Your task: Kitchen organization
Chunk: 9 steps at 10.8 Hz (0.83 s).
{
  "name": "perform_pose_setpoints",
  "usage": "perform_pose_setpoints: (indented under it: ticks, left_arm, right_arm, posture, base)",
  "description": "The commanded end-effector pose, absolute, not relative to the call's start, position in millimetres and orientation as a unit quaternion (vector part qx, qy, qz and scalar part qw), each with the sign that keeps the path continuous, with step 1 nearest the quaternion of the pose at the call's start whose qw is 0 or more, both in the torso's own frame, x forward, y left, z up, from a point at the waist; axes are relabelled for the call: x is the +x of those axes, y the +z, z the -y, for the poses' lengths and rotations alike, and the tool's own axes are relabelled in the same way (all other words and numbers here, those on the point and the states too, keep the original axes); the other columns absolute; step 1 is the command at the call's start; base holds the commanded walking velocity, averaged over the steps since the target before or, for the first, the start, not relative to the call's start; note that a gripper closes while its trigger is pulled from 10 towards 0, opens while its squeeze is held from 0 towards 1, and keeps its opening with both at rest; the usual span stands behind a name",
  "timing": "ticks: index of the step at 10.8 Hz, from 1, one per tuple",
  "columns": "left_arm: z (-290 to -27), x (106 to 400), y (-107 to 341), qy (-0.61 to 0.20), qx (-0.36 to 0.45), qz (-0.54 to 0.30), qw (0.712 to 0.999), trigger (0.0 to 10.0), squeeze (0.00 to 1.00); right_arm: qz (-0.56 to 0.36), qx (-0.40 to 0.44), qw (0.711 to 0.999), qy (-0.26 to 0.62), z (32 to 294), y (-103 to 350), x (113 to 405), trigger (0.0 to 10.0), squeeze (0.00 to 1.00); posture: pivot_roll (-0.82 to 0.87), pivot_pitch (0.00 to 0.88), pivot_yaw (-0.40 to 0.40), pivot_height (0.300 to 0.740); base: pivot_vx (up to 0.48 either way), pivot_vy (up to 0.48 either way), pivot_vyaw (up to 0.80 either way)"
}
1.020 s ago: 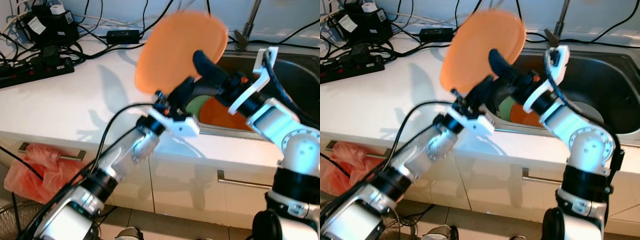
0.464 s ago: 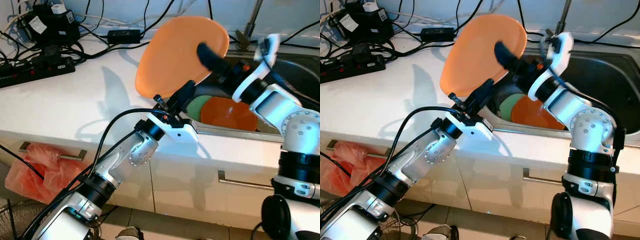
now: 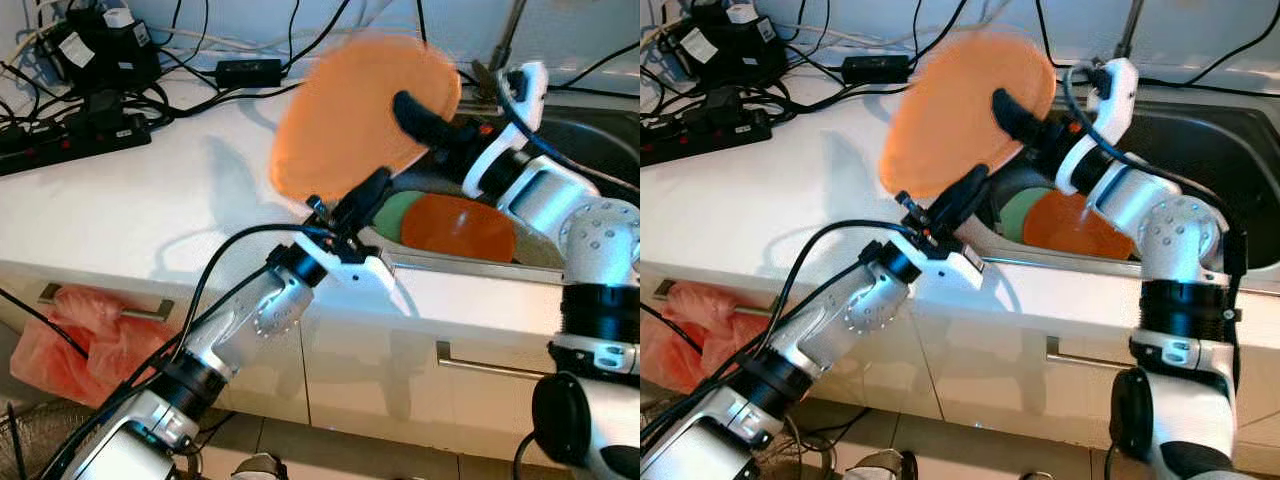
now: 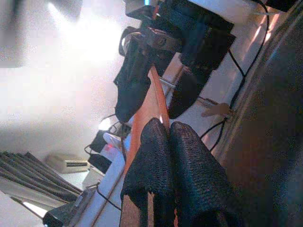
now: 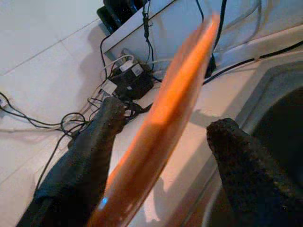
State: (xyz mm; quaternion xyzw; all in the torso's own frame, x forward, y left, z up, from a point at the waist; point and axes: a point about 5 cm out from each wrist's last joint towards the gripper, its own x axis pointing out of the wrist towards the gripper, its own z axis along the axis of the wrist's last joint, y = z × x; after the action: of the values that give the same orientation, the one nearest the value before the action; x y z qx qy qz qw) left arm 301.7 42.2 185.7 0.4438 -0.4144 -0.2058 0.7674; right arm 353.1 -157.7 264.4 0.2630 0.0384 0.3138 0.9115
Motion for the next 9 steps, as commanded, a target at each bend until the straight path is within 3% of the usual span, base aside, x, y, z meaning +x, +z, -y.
perform_pose_setpoints:
  ticks: [1, 4, 9]
  left_arm:
    - [-39, 296, 202, -0.198, 0.427, 0.454, 0.757, 0.0, 0.0]
    - [-39, 292, 198, -0.209, 0.427, 0.457, 0.752, 0.0, 0.0]
    - [-38, 291, 195, -0.214, 0.425, 0.461, 0.749, 0.4, 0.0]
  right_arm:
    - [-0.038, 0.252, 0.918, 0.302, 159, 268, 357, 0.0, 0.0]
    - [-0.063, 0.254, 0.93, 0.259, 166, 261, 366, 0.0, 0.0]
    - [-0.115, 0.258, 0.923, 0.263, 165, 248, 366, 0.0, 0.0]
  posture:
    - [0.08, 0.071, 0.044, 0.74]
    - [0.08, 0.071, 0.039, 0.74]
    - [0.07, 0.074, 0.033, 0.74]
  base:
    - [0.0, 0.0, 0.0]
    - [0.0, 0.0, 0.0]
    - [0.0, 0.0, 0.0]
